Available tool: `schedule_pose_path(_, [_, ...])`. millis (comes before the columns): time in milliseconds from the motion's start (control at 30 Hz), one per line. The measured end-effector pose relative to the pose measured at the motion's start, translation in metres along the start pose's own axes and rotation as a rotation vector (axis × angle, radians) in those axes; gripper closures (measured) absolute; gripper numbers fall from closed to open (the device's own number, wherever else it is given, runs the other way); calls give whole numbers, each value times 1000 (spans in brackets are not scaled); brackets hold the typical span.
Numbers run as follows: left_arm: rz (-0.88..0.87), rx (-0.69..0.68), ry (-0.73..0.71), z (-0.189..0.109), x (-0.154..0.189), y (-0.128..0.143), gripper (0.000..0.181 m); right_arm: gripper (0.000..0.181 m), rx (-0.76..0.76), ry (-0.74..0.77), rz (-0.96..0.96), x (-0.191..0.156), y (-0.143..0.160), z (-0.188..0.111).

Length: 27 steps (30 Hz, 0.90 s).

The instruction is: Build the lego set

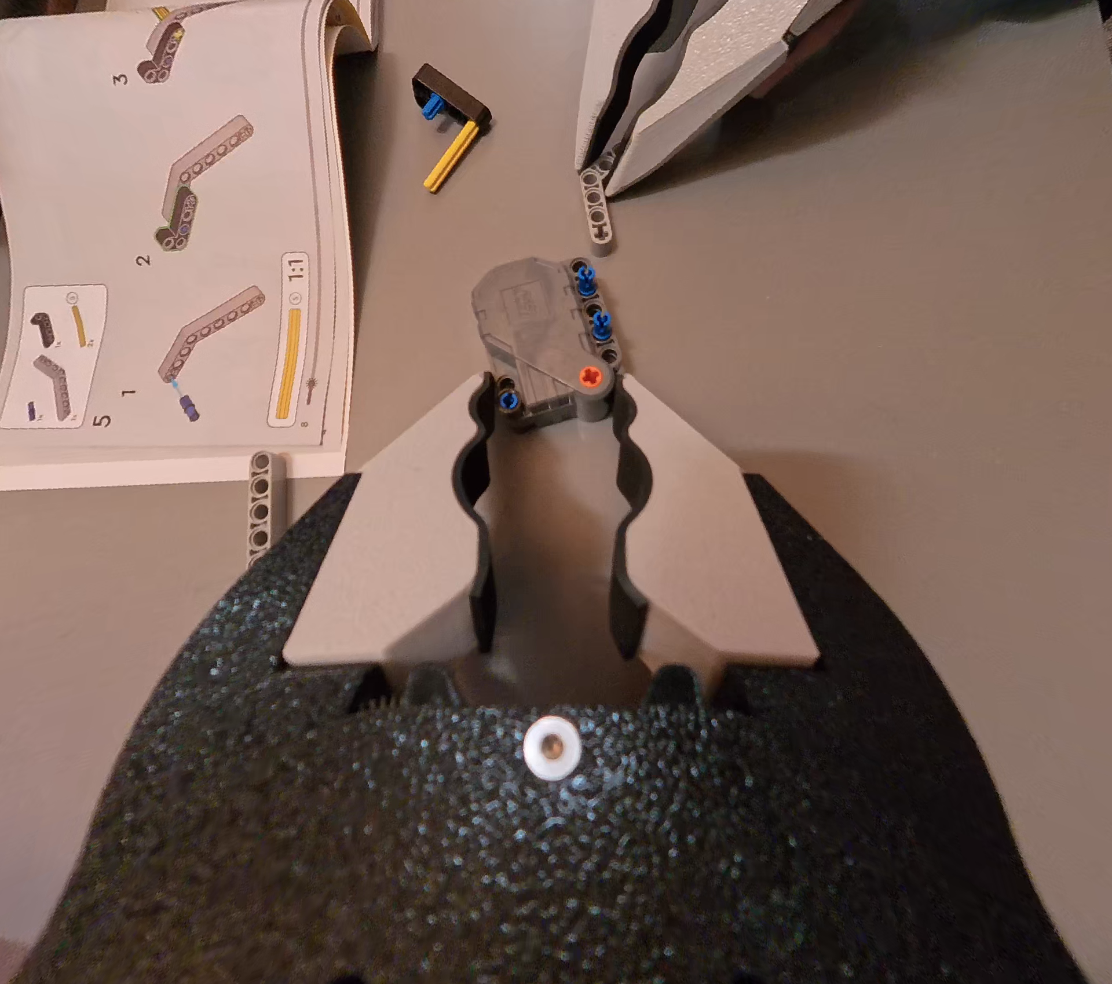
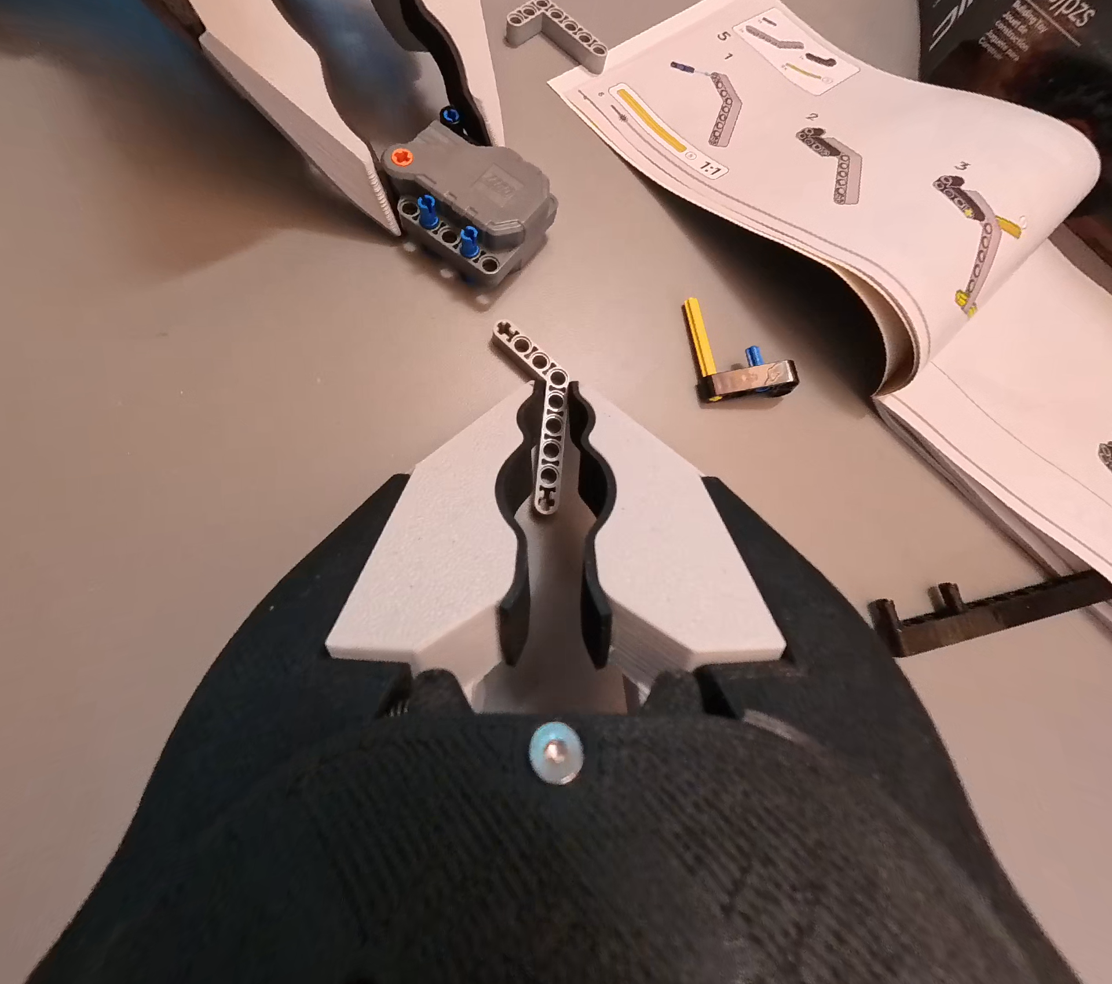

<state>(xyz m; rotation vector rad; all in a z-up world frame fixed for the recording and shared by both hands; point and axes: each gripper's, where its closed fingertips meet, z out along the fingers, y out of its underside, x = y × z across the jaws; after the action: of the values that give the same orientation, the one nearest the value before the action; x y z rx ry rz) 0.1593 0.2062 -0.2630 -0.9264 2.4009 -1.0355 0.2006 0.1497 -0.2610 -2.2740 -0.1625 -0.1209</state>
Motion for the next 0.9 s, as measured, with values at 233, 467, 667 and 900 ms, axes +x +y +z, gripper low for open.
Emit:
schedule_pose_path(233, [11, 1, 8, 3, -3, -2, 145, 176, 0, -13, 14, 0, 0, 0])
schedule_pose_path(467, [21, 4, -16, 5, -6, -5, 142, 177, -2, -36, 41, 0, 0, 1])
schedule_pose_path(667, [32, 6, -41, 4, -8, -4, 139, 176, -2, -31, 36, 0, 0, 1])
schedule_pose_path(900, [21, 3, -31, 1, -7, -1, 142, 176, -2, -26, 30, 0, 0, 1])
